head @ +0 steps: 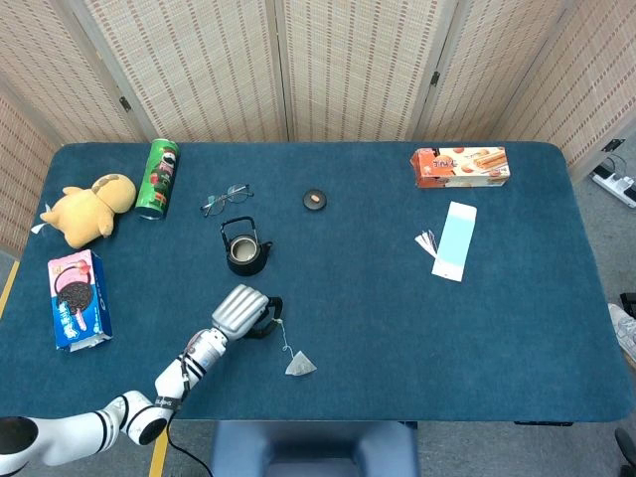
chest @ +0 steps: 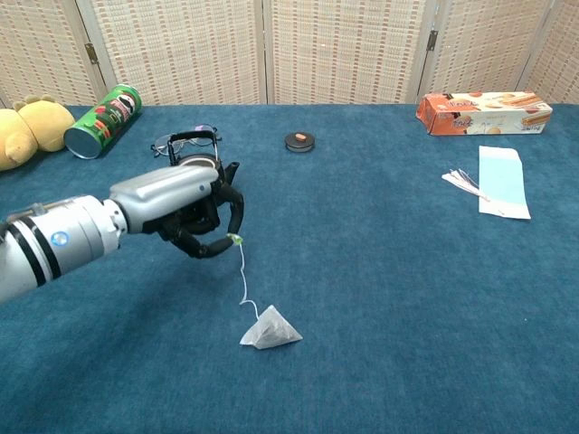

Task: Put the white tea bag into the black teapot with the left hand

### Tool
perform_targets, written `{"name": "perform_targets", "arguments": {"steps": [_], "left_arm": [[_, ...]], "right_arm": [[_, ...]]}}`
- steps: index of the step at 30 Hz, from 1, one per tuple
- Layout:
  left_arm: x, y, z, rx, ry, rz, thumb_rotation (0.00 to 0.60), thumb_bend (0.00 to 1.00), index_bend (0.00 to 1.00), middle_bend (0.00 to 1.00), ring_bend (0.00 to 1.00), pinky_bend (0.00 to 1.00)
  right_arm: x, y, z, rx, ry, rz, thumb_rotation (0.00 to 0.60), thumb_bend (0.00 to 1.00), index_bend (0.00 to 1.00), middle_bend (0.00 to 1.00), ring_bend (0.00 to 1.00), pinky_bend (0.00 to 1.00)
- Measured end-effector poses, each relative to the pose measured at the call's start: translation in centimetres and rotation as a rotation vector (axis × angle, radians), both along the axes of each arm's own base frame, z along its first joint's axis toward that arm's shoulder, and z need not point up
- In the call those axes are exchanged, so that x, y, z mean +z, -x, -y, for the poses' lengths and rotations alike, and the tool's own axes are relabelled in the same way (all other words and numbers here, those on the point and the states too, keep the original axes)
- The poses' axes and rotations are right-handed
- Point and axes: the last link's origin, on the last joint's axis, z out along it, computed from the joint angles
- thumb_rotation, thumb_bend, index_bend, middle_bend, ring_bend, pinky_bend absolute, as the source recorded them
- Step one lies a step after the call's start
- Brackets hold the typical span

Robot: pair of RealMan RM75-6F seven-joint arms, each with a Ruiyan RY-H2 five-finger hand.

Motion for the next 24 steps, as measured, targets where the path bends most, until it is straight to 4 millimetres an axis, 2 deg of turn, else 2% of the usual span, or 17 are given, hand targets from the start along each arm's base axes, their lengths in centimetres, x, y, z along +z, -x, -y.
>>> {"name": "perform_targets", "arguments": {"steps": [7, 15, 19, 24], "left_arm": [[5.2, -1.5, -2.8, -0.011, -0.158, 0.048, 0.6, 0.52, 0.72, 1.0, 1.0, 1.0], [10.5, -3.3, -4.6, -0.018, -0.276, 0.105, 0.6, 0.52, 0.72, 1.0, 1.0, 1.0], [12.0, -4.0, -5.3, -0.011, -0.299, 0.128, 0.6, 0.52, 0.72, 1.0, 1.0, 1.0], [12.9, -5.3, -6.3, -0.018, -0.299, 0.135, 0.6, 0.55, 0.72, 1.0, 1.0, 1.0]], "right_arm": [[-0.4, 0.0, 1.1, -0.026, -0.028, -0.009, 0.6, 0.32, 0.0, 0.0, 0.0, 0.0], [-0.8, -0.1, 2.6, -0.071, -0.046, -0.014, 0.6, 0.32, 0.0, 0.0, 0.0, 0.0], [-0.9, -0.1, 3.1, -0.091, -0.045, -0.015, 0.6, 0.32, 0.0, 0.0, 0.0, 0.0], [-1.1, -0.1, 3.5, -0.104, -0.049, -0.018, 0.6, 0.32, 0.0, 0.0, 0.0, 0.0]]}}
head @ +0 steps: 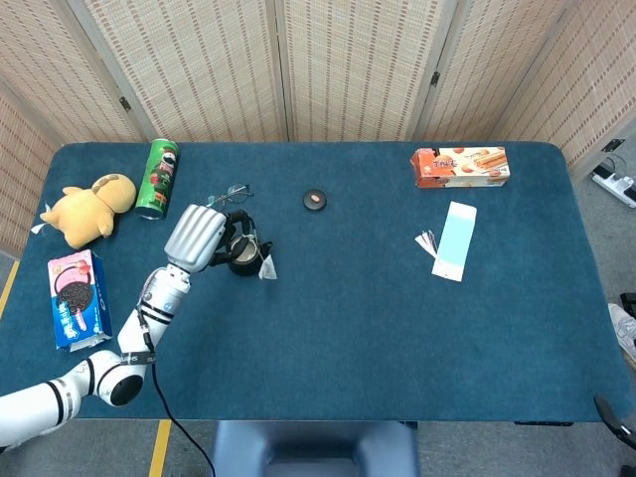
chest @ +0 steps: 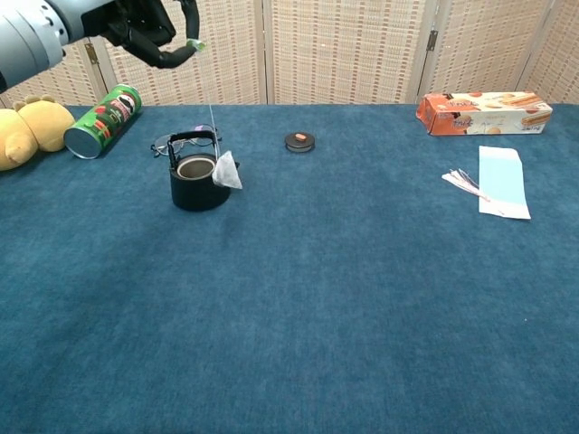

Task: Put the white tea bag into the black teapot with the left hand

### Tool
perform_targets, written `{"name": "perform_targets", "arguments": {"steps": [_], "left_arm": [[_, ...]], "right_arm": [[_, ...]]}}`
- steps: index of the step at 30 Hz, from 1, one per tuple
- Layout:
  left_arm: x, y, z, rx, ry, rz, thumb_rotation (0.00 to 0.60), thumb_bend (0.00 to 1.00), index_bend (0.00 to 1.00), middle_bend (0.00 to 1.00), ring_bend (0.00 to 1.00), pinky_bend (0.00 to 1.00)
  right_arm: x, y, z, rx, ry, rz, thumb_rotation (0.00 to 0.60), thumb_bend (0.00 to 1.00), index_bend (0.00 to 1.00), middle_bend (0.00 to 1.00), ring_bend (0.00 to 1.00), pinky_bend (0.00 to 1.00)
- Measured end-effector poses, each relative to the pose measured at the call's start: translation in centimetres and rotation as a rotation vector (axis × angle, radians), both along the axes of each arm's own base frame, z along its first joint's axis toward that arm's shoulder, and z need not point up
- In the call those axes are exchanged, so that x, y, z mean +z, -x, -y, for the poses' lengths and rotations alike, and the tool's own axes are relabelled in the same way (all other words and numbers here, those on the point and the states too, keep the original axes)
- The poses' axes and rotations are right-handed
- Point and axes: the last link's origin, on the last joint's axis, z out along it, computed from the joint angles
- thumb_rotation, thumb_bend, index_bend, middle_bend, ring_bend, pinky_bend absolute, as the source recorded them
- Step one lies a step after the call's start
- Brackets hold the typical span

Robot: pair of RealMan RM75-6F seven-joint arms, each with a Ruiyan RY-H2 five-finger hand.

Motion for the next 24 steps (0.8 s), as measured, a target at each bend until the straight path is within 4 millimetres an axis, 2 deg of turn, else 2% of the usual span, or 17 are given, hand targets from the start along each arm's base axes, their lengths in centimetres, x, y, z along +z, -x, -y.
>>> {"name": "perform_targets", "arguments": {"steps": [5, 13, 17, 24], "left_arm": [[0.4, -0.9, -1.1, 0.005, 0.021, 0.01, 0.6, 0.56, 0.72, 1.0, 1.0, 1.0], [1.5, -0.7, -2.4, 0.017, 0.014, 0.024, 0.6, 0.56, 0.72, 1.0, 1.0, 1.0], [1.5, -0.1, -2.7, 0.03, 0.025, 0.029, 0.6, 0.56, 0.71, 1.0, 1.0, 1.0], [0.8, 2.4, -3.2, 0.075, 0.051, 0.019, 0.6, 0.56, 0.71, 1.0, 1.0, 1.0]], "right_arm": [[-0.5, 0.0, 0.6, -0.019, -0.024, -0.006, 0.6, 0.32, 0.0, 0.0, 0.0, 0.0], [-0.8, 0.0, 1.3, -0.053, -0.023, -0.015, 0.6, 0.32, 0.0, 0.0, 0.0, 0.0], [-0.9, -0.1, 1.6, -0.06, -0.023, -0.021, 0.6, 0.32, 0.0, 0.0, 0.0, 0.0], [-1.2, -0.2, 1.7, -0.065, -0.022, -0.032, 0.6, 0.32, 0.0, 0.0, 0.0, 0.0]]}}
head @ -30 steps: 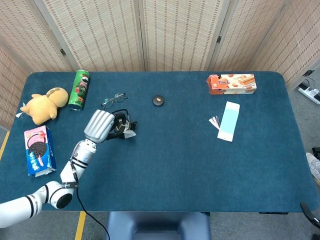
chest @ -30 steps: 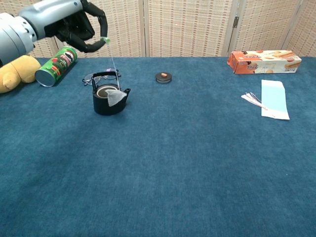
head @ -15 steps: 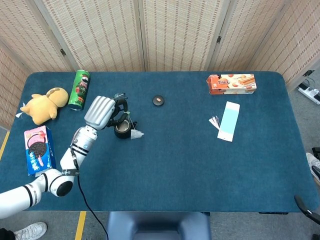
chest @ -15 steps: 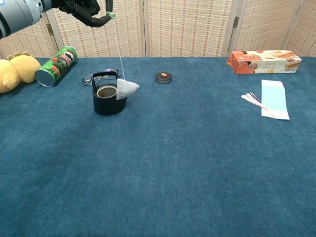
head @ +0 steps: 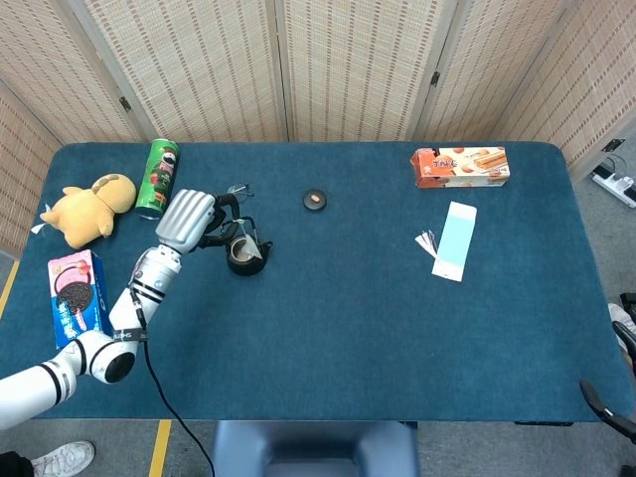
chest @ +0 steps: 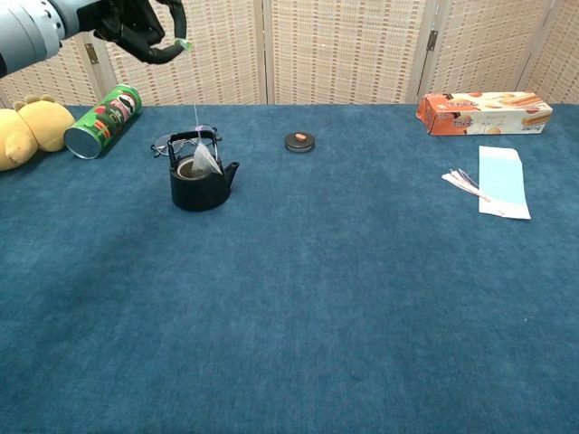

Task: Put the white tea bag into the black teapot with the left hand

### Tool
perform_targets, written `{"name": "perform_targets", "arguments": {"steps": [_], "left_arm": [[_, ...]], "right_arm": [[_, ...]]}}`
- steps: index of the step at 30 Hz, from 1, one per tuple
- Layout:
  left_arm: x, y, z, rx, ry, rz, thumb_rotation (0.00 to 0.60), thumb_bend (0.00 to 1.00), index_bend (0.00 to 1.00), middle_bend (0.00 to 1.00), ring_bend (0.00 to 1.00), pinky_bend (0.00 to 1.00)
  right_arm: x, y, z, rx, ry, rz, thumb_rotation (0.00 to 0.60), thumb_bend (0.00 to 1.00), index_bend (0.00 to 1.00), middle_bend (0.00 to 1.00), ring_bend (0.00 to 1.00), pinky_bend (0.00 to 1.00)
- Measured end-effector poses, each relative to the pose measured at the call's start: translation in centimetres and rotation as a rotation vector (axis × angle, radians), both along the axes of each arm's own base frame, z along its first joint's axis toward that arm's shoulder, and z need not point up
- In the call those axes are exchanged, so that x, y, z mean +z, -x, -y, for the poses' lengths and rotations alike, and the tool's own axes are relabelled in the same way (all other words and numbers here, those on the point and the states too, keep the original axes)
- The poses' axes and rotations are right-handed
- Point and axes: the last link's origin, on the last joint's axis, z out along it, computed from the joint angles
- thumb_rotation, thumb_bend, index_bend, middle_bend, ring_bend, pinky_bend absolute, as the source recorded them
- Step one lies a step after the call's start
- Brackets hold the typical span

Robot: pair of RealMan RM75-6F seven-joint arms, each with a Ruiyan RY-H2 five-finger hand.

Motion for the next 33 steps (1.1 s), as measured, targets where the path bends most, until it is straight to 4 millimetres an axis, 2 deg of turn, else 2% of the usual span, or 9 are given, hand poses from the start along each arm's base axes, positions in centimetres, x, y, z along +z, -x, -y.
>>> {"name": "perform_targets", "arguments": {"steps": [9, 14, 20, 28, 33], "left_arm": [[-0.5, 2.4, -1.0, 0.037, 0.009, 0.007, 0.6, 0.56, 0.71, 1.0, 1.0, 1.0], [-0.9, 3.3, -0.4, 0.042, 0.023, 0.026, 0.6, 0.56, 0.71, 1.0, 1.0, 1.0], [-3.2, 6.6, 2.4, 0.086, 0.08, 0.094, 0.6, 0.56, 0.71, 1.0, 1.0, 1.0], [-8.5, 10.3, 7.1, 0.135, 0.191, 0.228, 0.6, 0.56, 0.71, 1.0, 1.0, 1.0], [-9.7, 12.1, 8.8, 0.144, 0.199, 0.23, 0.6, 0.56, 0.69, 1.0, 1.0, 1.0]], "right_arm": [[-0.1, -0.1, 0.1, -0.002, 0.002, -0.005, 0.6, 0.32, 0.0, 0.0, 0.0, 0.0], [-0.3, -0.1, 0.2, -0.004, -0.006, -0.009, 0.6, 0.32, 0.0, 0.0, 0.0, 0.0], [-0.7, -0.3, 0.3, 0.006, -0.03, -0.021, 0.6, 0.32, 0.0, 0.0, 0.0, 0.0], [-1.1, -0.6, -0.1, 0.028, -0.038, -0.034, 0.6, 0.32, 0.0, 0.0, 0.0, 0.0], [-0.8, -0.5, -0.2, 0.028, -0.028, -0.028, 0.6, 0.32, 0.0, 0.0, 0.0, 0.0]]}}
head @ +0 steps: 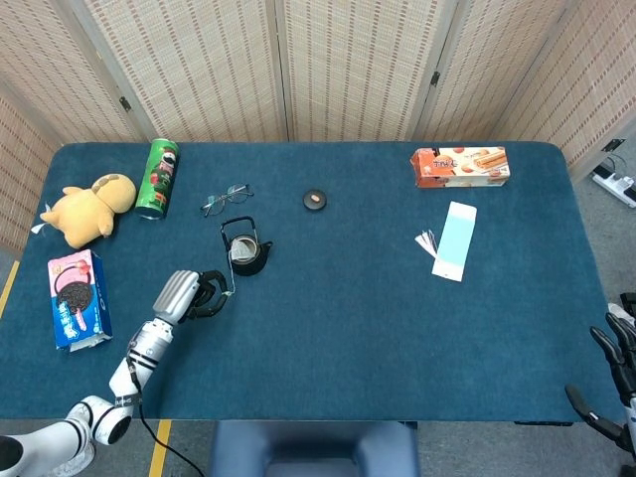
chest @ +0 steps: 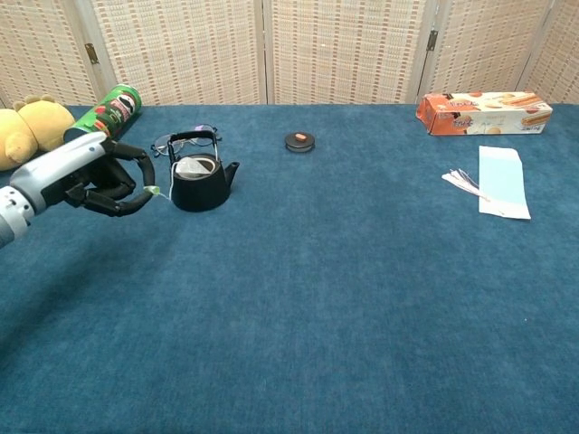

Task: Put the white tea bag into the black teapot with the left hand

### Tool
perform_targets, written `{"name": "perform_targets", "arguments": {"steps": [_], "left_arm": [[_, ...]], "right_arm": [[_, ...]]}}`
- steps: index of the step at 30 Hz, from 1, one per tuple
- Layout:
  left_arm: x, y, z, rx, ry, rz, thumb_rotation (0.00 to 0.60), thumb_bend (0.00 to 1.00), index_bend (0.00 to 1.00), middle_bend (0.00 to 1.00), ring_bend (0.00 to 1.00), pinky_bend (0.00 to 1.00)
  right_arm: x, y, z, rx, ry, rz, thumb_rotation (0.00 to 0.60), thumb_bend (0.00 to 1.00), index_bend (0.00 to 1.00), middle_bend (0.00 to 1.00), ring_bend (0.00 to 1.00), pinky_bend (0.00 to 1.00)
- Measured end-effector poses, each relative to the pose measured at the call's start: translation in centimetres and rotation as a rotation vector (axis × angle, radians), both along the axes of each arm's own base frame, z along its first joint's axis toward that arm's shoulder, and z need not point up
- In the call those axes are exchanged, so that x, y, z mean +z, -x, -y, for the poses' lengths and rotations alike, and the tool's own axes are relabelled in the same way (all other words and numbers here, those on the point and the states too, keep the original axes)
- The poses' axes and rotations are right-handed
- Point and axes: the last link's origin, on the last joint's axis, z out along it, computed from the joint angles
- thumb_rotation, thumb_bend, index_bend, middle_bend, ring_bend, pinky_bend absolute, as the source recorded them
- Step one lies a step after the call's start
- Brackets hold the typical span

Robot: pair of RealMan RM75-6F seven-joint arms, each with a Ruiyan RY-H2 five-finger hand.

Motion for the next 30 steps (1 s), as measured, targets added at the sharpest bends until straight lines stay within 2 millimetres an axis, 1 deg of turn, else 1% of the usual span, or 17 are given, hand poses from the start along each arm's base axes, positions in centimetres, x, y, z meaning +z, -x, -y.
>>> {"name": "perform_targets", "arguments": {"steps": [2, 4, 8, 9, 11, 17, 21, 23, 24, 26, 30], "left_arm": [[0.0, 0.4, 0.3, 0.008, 0.008, -0.001, 0.6, 0.56, 0.65, 1.0, 1.0, 1.0], [0.1, 0.8, 0.6, 0.01, 0.021, -0.012, 0.6, 0.56, 0.58, 1.0, 1.0, 1.0], [0.6, 1.6, 1.2, 0.009, 0.058, -0.065, 0.6, 0.55, 0.35, 1.0, 1.0, 1.0], [0.8, 1.7, 1.3, 0.007, 0.068, -0.08, 0.6, 0.54, 0.31, 1.0, 1.0, 1.0], [1.0, 1.7, 1.5, 0.004, 0.081, -0.101, 0.6, 0.52, 0.26, 1.0, 1.0, 1.0], [2.5, 1.2, 2.0, -0.021, 0.082, -0.183, 0.6, 0.5, 0.22, 1.0, 1.0, 1.0], [3.9, 0.6, 1.8, -0.03, 0.065, -0.267, 0.6, 0.5, 0.18, 1.0, 1.0, 1.0], [4.5, 0.2, 1.5, -0.026, 0.07, -0.319, 0.6, 0.5, 0.13, 1.0, 1.0, 1.0], [4.9, 0.1, 1.3, -0.021, 0.082, -0.362, 0.6, 0.5, 0.1, 1.0, 1.0, 1.0], [5.4, -0.2, 0.7, -0.009, 0.112, -0.428, 0.6, 0.5, 0.07, 1.0, 1.0, 1.0], [6.6, -1.6, -1.1, 0.029, 0.185, -0.551, 0.6, 0.5, 0.06, 1.0, 1.0, 1.0]], "right_arm": [[0.1, 0.0, -0.1, 0.002, 0.004, 0.0, 0.6, 0.32, 0.0, 0.0, 0.0, 0.0], [0.2, 0.1, -0.2, 0.002, 0.007, 0.001, 0.6, 0.32, 0.0, 0.0, 0.0, 0.0], [0.2, 0.1, -0.2, 0.004, 0.008, 0.002, 0.6, 0.32, 0.0, 0.0, 0.0, 0.0], [0.3, 0.1, -0.2, 0.005, 0.008, 0.003, 0.6, 0.32, 0.0, 0.0, 0.0, 0.0], [0.3, 0.1, -0.1, 0.004, 0.007, 0.003, 0.6, 0.32, 0.0, 0.0, 0.0, 0.0], [0.4, 0.2, -0.1, 0.003, 0.01, 0.006, 0.6, 0.32, 0.0, 0.0, 0.0, 0.0], [0.3, 0.2, 0.0, 0.002, 0.006, 0.001, 0.6, 0.32, 0.0, 0.0, 0.0, 0.0], [0.2, 0.2, 0.0, 0.0, 0.003, -0.002, 0.6, 0.32, 0.0, 0.0, 0.0, 0.0], [0.1, 0.1, 0.1, -0.001, 0.001, -0.003, 0.6, 0.32, 0.0, 0.0, 0.0, 0.0], [0.0, 0.1, 0.1, -0.003, -0.003, -0.005, 0.6, 0.32, 0.0, 0.0, 0.0, 0.0], [-0.1, 0.1, 0.4, -0.011, -0.008, -0.008, 0.6, 0.32, 0.0, 0.0, 0.0, 0.0]]}}
